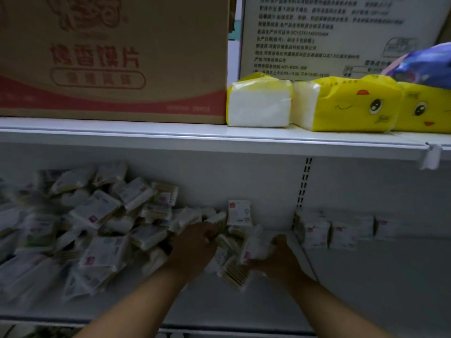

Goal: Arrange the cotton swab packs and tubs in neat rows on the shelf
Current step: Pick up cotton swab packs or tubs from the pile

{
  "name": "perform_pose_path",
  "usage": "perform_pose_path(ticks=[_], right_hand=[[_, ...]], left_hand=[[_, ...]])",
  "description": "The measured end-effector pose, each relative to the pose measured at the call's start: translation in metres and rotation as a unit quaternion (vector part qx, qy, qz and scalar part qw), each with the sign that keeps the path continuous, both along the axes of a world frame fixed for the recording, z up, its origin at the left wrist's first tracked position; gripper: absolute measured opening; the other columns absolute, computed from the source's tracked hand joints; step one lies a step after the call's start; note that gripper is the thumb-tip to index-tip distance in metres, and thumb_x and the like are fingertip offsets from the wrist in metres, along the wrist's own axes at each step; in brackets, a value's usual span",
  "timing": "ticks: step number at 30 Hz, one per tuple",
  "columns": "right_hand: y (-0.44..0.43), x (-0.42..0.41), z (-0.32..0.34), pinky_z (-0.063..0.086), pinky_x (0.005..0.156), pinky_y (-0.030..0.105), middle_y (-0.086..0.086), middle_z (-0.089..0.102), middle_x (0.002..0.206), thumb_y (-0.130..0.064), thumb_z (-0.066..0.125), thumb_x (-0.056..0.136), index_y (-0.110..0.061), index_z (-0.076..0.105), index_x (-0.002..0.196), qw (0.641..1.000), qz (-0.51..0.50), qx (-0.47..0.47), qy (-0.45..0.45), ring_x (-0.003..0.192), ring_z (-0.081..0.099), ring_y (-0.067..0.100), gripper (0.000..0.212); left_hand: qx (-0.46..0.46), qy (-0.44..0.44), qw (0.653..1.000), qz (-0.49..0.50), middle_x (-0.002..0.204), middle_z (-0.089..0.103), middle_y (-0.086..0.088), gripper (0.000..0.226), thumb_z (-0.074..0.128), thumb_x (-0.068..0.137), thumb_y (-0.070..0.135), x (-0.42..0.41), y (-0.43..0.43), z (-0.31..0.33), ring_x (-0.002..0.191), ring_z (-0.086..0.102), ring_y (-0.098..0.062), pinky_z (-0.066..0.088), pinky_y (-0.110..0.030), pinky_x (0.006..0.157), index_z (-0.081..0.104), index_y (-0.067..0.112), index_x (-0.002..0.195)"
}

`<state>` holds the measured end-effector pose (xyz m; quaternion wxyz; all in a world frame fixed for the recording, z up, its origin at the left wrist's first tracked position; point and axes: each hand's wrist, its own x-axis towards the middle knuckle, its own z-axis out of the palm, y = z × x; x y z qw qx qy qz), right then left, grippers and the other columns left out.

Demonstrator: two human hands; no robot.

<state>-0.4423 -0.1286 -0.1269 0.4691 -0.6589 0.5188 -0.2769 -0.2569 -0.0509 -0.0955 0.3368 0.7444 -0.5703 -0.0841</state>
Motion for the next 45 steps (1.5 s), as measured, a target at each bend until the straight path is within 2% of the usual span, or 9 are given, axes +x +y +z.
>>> perform_pose_path(ticks=[6, 11, 19, 21, 26, 30, 34, 42, 45], right_hand=[[-0.008, -0.021, 0.001, 0.051, 0.052, 0.025, 0.015, 0.059, 0.099, 0.004, 0.081, 0.066, -0.010, 0.043, 0.102, 0.992, -0.026, 0.020, -0.121, 0.073, 0.059, 0.016, 0.054], [-0.028, -0.052, 0.009, 0.050, 0.087, 0.050, 0.021, 0.058, 0.107, -0.006, 0.061, 0.089, -0.004, 0.054, 0.104, 0.975, -0.021, 0.115, -0.188, 0.088, 0.059, 0.031, 0.017], [-0.069, -0.135, -0.003, 0.042, 0.048, 0.022, 0.007, 0.060, 0.069, 0.004, 0.071, 0.077, -0.005, 0.053, 0.080, 0.984, -0.069, 0.050, -0.157, 0.058, 0.056, 0.017, 0.020], [-0.078, -0.155, -0.004, 0.049, 0.047, 0.021, 0.008, 0.068, 0.082, 0.006, 0.068, 0.079, -0.007, 0.057, 0.094, 0.980, -0.064, 0.068, -0.177, 0.065, 0.065, 0.017, 0.022], [-0.102, -0.195, -0.004, 0.049, 0.092, 0.049, 0.010, 0.069, 0.099, -0.004, 0.071, 0.080, -0.016, 0.064, 0.087, 0.993, -0.087, -0.025, -0.082, 0.094, 0.064, 0.028, 0.016], [-0.115, -0.211, -0.005, 0.044, 0.088, 0.038, 0.006, 0.061, 0.085, -0.005, 0.071, 0.081, -0.006, 0.057, 0.088, 0.990, -0.122, -0.029, -0.059, 0.089, 0.056, 0.025, 0.016], [-0.124, -0.223, -0.016, 0.043, 0.097, 0.055, 0.025, 0.061, 0.109, -0.010, 0.071, 0.081, 0.005, 0.059, 0.106, 0.994, -0.100, -0.013, -0.036, 0.103, 0.058, 0.040, 0.032], [-0.147, -0.220, -0.032, 0.049, 0.081, 0.036, 0.002, 0.065, 0.093, -0.024, 0.072, 0.080, -0.015, 0.059, 0.091, 0.989, -0.058, -0.103, 0.087, 0.089, 0.061, 0.022, 0.019], [-0.145, -0.212, -0.035, 0.043, 0.085, 0.029, 0.006, 0.062, 0.114, -0.031, 0.069, 0.083, -0.013, 0.054, 0.119, 0.980, -0.064, -0.132, 0.131, 0.104, 0.060, 0.025, 0.044]], left_hand=[[-0.016, 0.026, 0.999, 0.019, 0.103, 0.065, -0.008, 0.014, 0.053, 0.090, 0.021, -0.015, -0.047, 0.003, 0.100, 0.060, -0.026, 0.047, -0.034, 0.085, 0.061, 0.012, 0.097], [0.056, 0.003, 0.996, 0.067, 0.121, 0.058, -0.009, 0.051, 0.063, 0.074, 0.030, -0.020, -0.101, 0.011, 0.111, 0.055, -0.030, 0.048, -0.039, 0.092, 0.046, 0.015, 0.120], [0.093, -0.082, 0.972, 0.198, 0.118, 0.056, -0.018, 0.078, 0.075, 0.068, 0.047, -0.041, -0.150, -0.001, 0.108, 0.056, -0.039, 0.046, -0.040, 0.090, 0.036, 0.019, 0.129], [0.027, -0.011, 0.984, 0.173, 0.114, 0.061, -0.014, 0.078, 0.081, 0.065, 0.033, -0.041, -0.149, -0.002, 0.104, 0.059, -0.037, 0.050, -0.040, 0.085, 0.039, 0.018, 0.130], [-0.179, 0.201, 0.960, 0.075, 0.102, 0.058, -0.009, 0.079, 0.082, 0.064, -0.003, -0.077, -0.133, 0.006, 0.085, 0.062, -0.023, 0.049, -0.027, 0.066, 0.041, 0.012, 0.131], [-0.163, 0.302, 0.939, -0.009, 0.094, 0.060, 0.001, 0.066, 0.089, 0.051, 0.010, -0.148, -0.130, -0.028, 0.086, 0.064, -0.017, 0.055, -0.023, 0.072, 0.051, 0.021, 0.103], [-0.151, 0.385, 0.910, -0.028, 0.084, 0.066, -0.002, 0.041, 0.080, 0.063, -0.010, -0.207, -0.131, -0.063, 0.076, 0.067, -0.010, 0.054, -0.019, 0.061, 0.055, 0.012, 0.087], [-0.078, 0.291, 0.953, 0.043, 0.105, 0.060, 0.012, 0.044, 0.074, 0.080, 0.027, -0.230, -0.152, -0.086, 0.096, 0.063, -0.010, 0.049, -0.016, 0.075, 0.040, 0.029, 0.108], [-0.017, 0.169, 0.984, 0.057, 0.134, 0.052, 0.002, 0.071, 0.063, 0.084, 0.046, -0.234, -0.155, -0.089, 0.124, 0.051, -0.020, 0.039, -0.031, 0.103, 0.029, 0.018, 0.140]])
